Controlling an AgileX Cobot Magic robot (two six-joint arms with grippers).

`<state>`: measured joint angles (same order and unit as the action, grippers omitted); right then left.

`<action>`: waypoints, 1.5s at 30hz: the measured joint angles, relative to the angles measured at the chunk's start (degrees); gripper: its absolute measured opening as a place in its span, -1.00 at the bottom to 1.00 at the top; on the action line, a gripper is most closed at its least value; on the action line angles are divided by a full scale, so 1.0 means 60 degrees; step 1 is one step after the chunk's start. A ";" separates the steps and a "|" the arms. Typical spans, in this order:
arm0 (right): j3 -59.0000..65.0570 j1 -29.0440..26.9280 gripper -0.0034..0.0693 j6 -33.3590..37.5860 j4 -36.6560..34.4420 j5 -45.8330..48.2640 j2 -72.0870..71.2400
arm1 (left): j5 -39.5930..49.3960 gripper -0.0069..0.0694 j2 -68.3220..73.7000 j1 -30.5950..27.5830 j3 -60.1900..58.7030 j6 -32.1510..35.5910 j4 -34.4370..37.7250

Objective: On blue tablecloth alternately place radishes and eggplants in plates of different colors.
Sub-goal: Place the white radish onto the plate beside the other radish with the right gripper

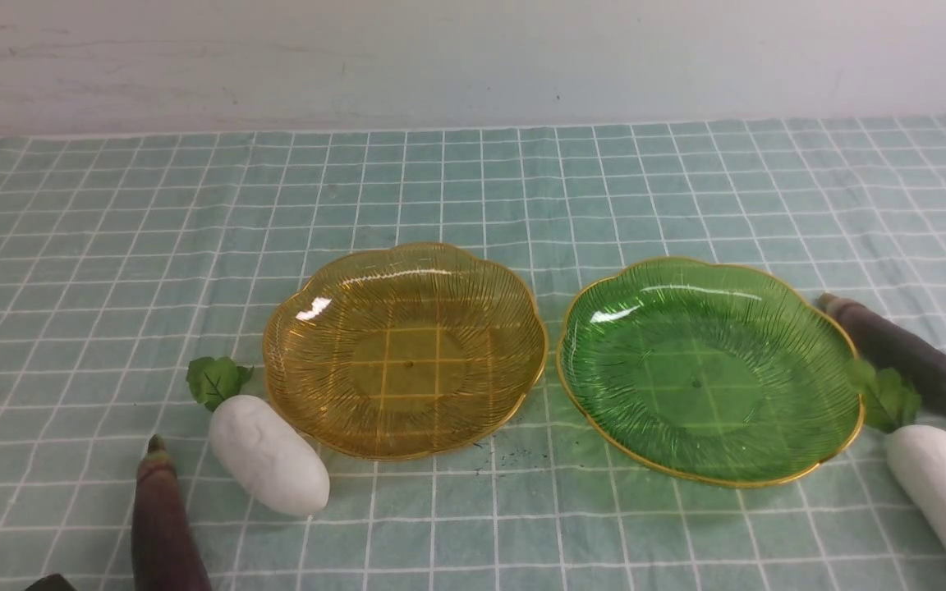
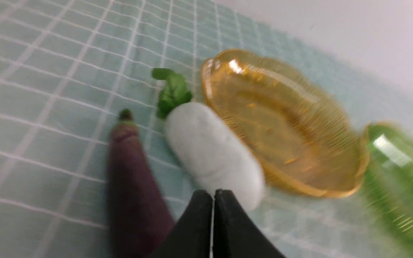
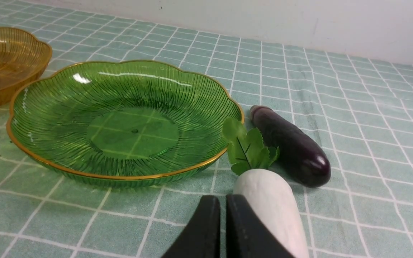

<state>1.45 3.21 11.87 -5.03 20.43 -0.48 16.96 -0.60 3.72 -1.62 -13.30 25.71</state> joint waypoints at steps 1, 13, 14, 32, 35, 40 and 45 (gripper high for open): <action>0.0021 0.0000 -0.84 -0.0188 -0.0363 -0.0133 0.0000 | -0.0149 -0.84 0.0000 0.0000 0.0000 -0.0298 0.0831; 0.0040 0.0000 -0.84 -0.2134 -0.6710 -0.1502 0.0000 | -0.1022 -0.84 0.0000 0.0015 0.0177 -0.0393 0.5695; 0.0040 0.0000 -0.84 -0.2101 -0.7043 -0.1539 0.0000 | -0.1016 -0.84 0.0000 0.0015 0.0438 -0.0159 0.5985; -0.4486 0.0000 -0.84 0.0405 -0.4054 0.4336 0.4896 | 0.4146 -0.84 0.6226 0.0046 0.4843 0.5261 0.5466; -0.5008 0.0000 -0.84 0.0150 -0.3032 0.4807 0.6215 | 0.5409 -0.84 0.8048 0.0050 0.5086 0.5598 0.4943; -0.5700 0.0000 -0.80 -0.1113 -0.1112 0.4689 0.8164 | 0.6408 -0.84 1.0593 0.0050 0.5457 0.6741 0.4693; -0.6168 0.0000 -0.65 -0.2815 0.0649 0.4526 0.9530 | 0.6615 -0.84 1.1845 0.0050 0.5796 0.7558 0.4840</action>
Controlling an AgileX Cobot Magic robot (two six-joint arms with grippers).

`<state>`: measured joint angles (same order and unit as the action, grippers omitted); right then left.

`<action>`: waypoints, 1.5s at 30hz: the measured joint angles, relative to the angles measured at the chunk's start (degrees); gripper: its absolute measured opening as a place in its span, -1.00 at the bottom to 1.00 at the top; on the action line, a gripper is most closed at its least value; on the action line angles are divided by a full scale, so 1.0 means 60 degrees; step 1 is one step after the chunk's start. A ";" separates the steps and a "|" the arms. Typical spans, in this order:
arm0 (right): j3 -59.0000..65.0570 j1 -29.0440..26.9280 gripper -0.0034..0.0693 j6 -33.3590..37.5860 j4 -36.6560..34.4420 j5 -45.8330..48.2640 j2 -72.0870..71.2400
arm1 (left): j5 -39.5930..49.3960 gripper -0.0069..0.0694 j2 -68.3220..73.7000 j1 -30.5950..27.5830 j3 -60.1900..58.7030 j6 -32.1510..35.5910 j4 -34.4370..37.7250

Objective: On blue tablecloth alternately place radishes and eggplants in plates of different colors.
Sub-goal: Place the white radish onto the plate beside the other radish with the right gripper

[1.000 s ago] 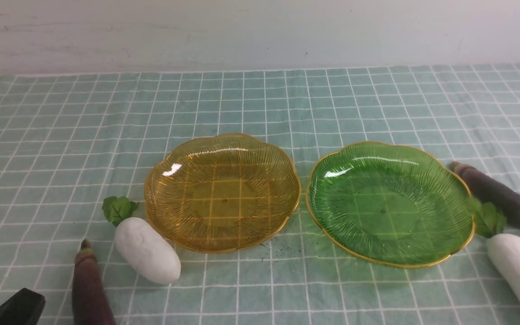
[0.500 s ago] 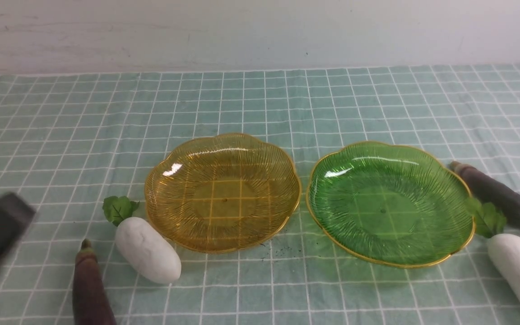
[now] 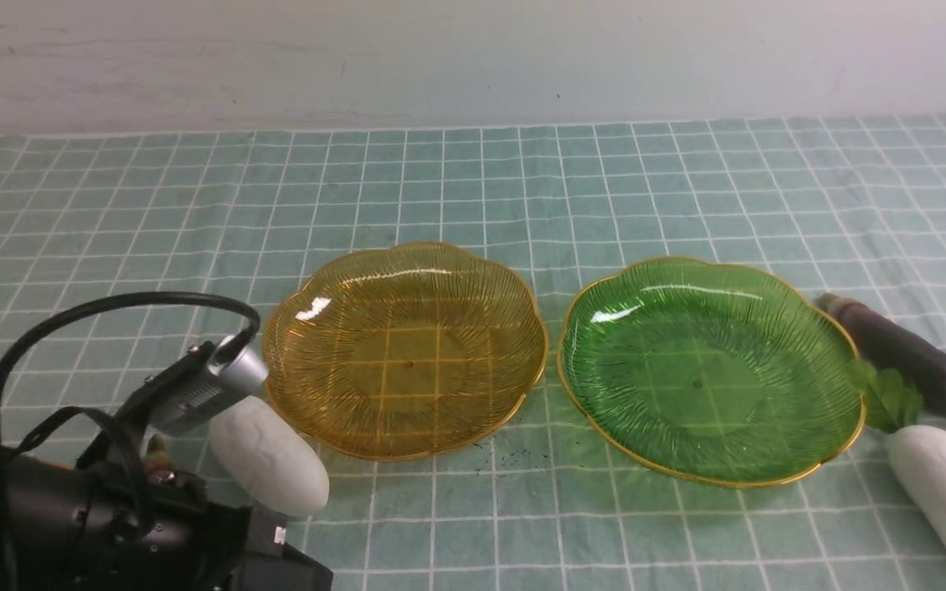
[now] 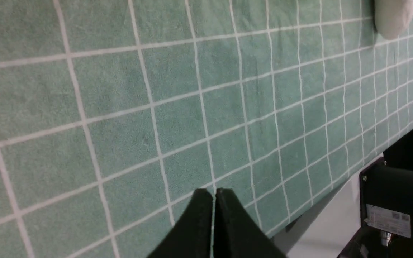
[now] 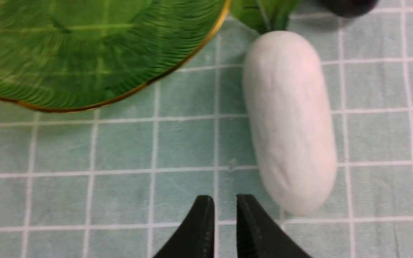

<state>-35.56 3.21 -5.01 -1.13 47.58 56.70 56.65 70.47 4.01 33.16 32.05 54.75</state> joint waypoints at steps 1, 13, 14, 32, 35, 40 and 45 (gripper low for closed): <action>-0.0047 0.0000 -0.62 -0.0253 0.0269 -0.0025 0.0221 | 0.0008 -0.84 0.0088 0.0000 0.0042 0.0062 0.0026; -0.0429 0.0000 0.55 -0.1799 0.2580 -0.1294 0.3201 | -0.0340 -0.84 0.0163 0.0012 0.0259 0.0544 0.0325; -0.0448 0.0000 0.62 -0.1868 0.2868 -0.1482 0.3433 | -0.0340 -0.84 0.0163 0.0012 0.0259 0.0553 0.0336; -0.1519 0.0000 0.36 -0.3011 0.3597 -0.0782 0.5585 | -0.0290 -0.84 0.0163 0.0012 0.0259 0.0563 0.0300; -0.2520 0.0000 0.36 -0.2505 0.2960 0.0553 0.4924 | -0.0257 -0.84 0.0163 0.0012 0.0259 0.0563 0.0256; -0.3984 0.0147 0.36 -0.1092 0.0189 0.0776 0.3843 | -0.0257 -0.84 0.0163 0.0012 0.0259 0.0563 0.0248; -0.4569 0.1448 0.36 0.1664 -0.3689 -0.0851 0.3911 | -0.0275 -0.84 0.0163 0.0012 0.0259 0.0554 0.0241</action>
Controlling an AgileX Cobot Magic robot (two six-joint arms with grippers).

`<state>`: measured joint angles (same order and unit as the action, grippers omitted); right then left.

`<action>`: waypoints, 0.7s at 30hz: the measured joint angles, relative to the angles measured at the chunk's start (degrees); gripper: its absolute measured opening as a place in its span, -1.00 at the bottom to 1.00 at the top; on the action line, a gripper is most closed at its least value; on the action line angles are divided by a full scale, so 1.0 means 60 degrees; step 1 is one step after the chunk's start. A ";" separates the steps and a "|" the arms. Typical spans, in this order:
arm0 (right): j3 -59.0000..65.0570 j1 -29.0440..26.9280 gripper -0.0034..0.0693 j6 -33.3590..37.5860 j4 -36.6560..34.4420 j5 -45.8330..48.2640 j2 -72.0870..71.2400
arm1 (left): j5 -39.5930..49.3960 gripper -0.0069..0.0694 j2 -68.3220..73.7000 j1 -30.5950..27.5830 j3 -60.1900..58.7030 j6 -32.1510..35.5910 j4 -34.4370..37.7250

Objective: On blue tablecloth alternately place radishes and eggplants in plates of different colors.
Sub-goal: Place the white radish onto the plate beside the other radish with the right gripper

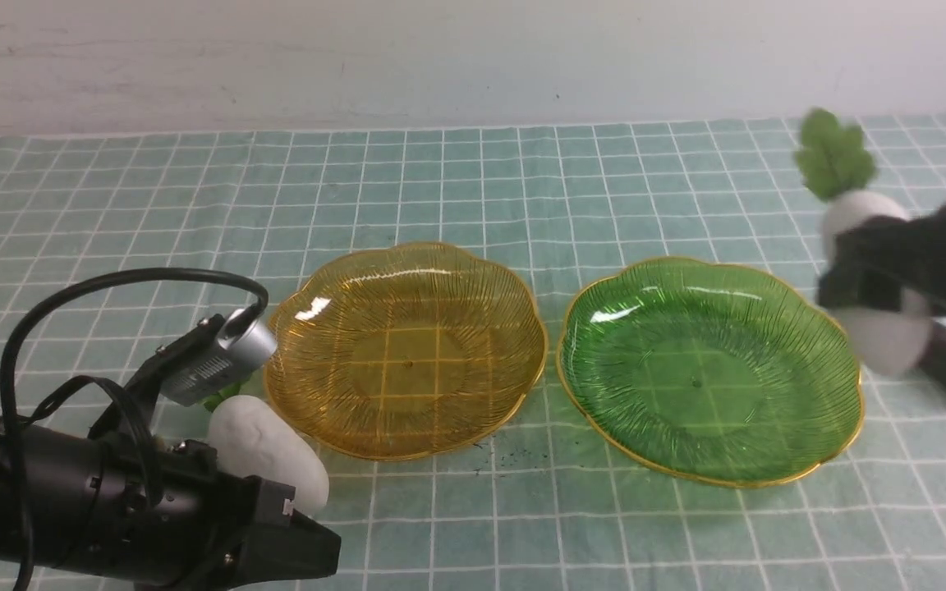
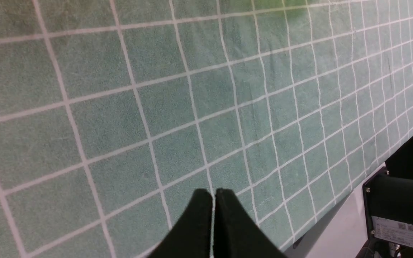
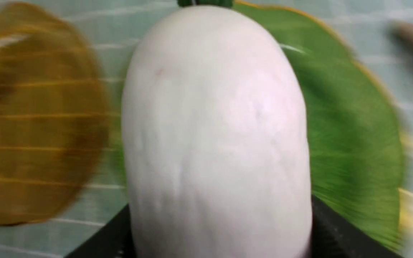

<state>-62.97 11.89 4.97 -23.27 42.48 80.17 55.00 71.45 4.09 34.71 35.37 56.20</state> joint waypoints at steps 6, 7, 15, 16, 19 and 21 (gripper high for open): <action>-0.0743 0.2126 0.36 0.3773 -0.3652 -0.1070 0.1499 | -0.0067 -0.84 0.0000 0.0000 0.0000 -0.0009 0.0000; -0.0910 0.2334 0.36 0.4166 -0.3995 -0.1157 0.1833 | -0.0067 -0.84 0.0000 0.0000 0.0000 -0.0009 0.0000; -0.2503 0.3302 0.36 0.6164 -0.4741 -0.1634 0.4685 | -0.0200 -0.84 0.0000 0.0000 0.0000 -0.0025 -0.0012; -0.2713 0.3305 0.36 0.6164 -0.4741 -0.1634 0.5060 | -0.0200 -0.84 0.0000 0.0000 0.0000 -0.0025 -0.0064; -0.2908 0.3305 0.46 0.6164 -0.4744 -0.1645 0.5474 | -0.0200 -0.84 0.0000 0.0000 0.0000 -0.0025 -0.0104; -0.2963 0.3305 0.63 0.6164 -0.4676 -0.1782 0.5639 | -0.0200 -0.84 0.0000 0.0000 0.0000 -0.0025 -0.0115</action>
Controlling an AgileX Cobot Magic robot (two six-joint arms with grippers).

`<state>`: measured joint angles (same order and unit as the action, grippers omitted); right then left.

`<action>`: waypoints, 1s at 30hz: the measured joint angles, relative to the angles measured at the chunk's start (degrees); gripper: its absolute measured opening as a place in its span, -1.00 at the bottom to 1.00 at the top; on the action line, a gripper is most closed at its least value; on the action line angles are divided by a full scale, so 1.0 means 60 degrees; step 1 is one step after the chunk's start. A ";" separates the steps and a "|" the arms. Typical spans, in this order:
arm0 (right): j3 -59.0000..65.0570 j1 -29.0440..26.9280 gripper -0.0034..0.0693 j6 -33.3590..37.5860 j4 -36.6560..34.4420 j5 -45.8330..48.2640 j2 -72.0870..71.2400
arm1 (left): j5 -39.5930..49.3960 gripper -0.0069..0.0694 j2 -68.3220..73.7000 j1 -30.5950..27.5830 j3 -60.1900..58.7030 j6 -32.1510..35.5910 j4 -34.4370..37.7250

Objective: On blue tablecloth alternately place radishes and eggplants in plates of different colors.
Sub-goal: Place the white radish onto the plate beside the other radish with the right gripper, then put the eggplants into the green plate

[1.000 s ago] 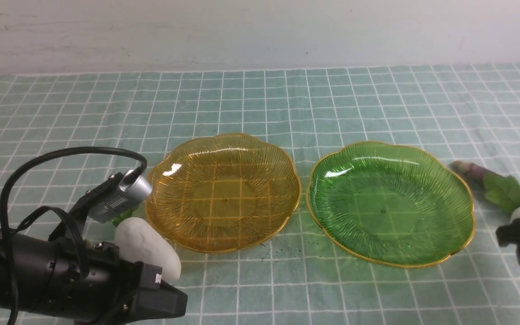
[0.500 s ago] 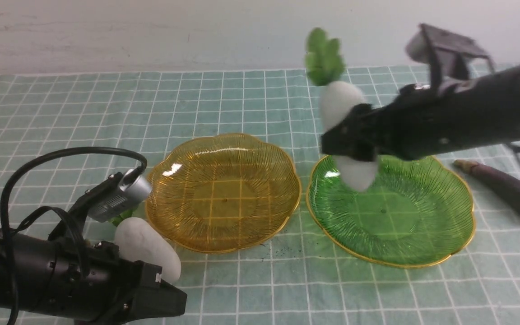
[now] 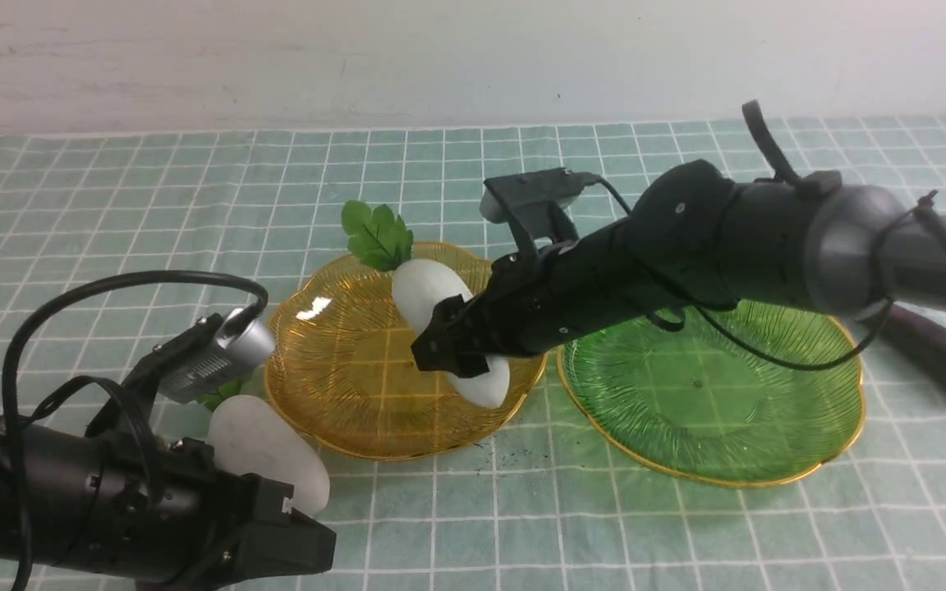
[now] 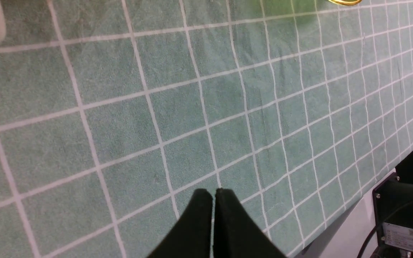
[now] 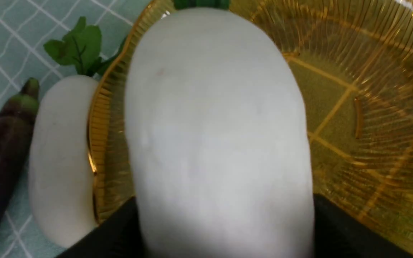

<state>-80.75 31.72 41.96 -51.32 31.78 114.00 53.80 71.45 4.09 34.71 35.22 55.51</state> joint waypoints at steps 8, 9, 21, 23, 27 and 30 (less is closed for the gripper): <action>-0.0220 -0.0468 0.94 -0.0045 0.0370 0.0154 0.0062 | 0.0000 -0.84 0.0000 0.0000 0.0000 0.0000 -0.0027; -0.0304 -0.0625 0.94 -0.0132 0.0380 0.0443 0.0024 | 0.0000 -0.84 0.0000 0.0000 0.0000 0.0000 -0.0027; -0.2141 -0.4661 0.09 -0.2259 0.3148 0.6179 -0.0969 | 0.0000 -0.84 0.0000 0.0000 0.0000 0.0009 -0.0036; -0.2157 -0.5643 -0.34 -0.2839 0.4151 0.6334 -0.0969 | 0.0000 -0.84 0.0000 0.0000 0.0000 0.0009 -0.0055; -0.2157 -0.6812 -0.84 -0.3885 0.5332 0.6405 -0.0969 | 0.0000 -0.84 0.0000 0.0000 0.0000 0.0009 -0.0083; -0.2157 -0.7323 -0.93 -0.4643 0.5979 0.6425 -0.0969 | 0.0000 -0.84 0.0000 0.0000 0.0000 0.0009 -0.0102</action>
<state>-93.70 -12.21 14.10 -15.45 70.33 108.18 53.80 71.45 4.09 34.71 35.27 54.90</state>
